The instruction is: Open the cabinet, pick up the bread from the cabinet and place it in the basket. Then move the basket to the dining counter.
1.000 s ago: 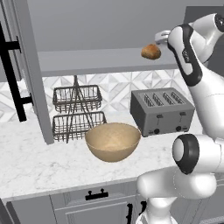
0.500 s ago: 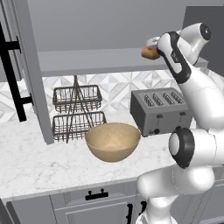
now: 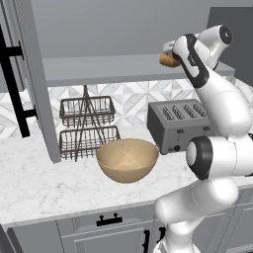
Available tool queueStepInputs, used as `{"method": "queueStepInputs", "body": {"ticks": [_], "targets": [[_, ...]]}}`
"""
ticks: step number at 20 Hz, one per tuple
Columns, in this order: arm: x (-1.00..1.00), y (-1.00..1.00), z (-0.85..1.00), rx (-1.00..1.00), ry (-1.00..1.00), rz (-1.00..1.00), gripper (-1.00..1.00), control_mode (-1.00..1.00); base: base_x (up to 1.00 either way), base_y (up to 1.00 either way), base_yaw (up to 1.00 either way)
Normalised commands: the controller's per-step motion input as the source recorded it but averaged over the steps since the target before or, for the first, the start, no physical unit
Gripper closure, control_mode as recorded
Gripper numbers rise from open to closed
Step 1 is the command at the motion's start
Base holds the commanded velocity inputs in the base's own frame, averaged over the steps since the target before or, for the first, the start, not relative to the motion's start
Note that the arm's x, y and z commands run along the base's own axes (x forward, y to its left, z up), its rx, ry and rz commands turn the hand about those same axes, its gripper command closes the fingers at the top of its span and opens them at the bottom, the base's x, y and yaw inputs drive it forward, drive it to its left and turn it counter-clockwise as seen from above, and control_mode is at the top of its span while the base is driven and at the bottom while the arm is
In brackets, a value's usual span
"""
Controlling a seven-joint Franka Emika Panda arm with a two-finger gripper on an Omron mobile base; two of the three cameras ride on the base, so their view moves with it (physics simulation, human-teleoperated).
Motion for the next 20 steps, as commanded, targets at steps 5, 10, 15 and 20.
{"method": "queueStepInputs", "body": {"ticks": [5, 10, 15, 20], "targets": [[0.06, -0.04, 0.0, -0.06, -0.03, 0.0, -1.0, -1.0, 0.0, 0.0, 0.0], [0.04, 0.0, -0.07, -0.09, -0.12, 0.0, -1.0, -1.0, 0.0, 0.0, 0.0], [0.22, -0.01, -0.17, -0.08, -0.13, 0.0, -1.0, -1.0, 0.0, 0.0, 0.0], [0.35, -0.06, -0.14, -0.09, 0.01, 0.0, -1.0, -1.0, 0.0, 0.0, 0.0]]}}
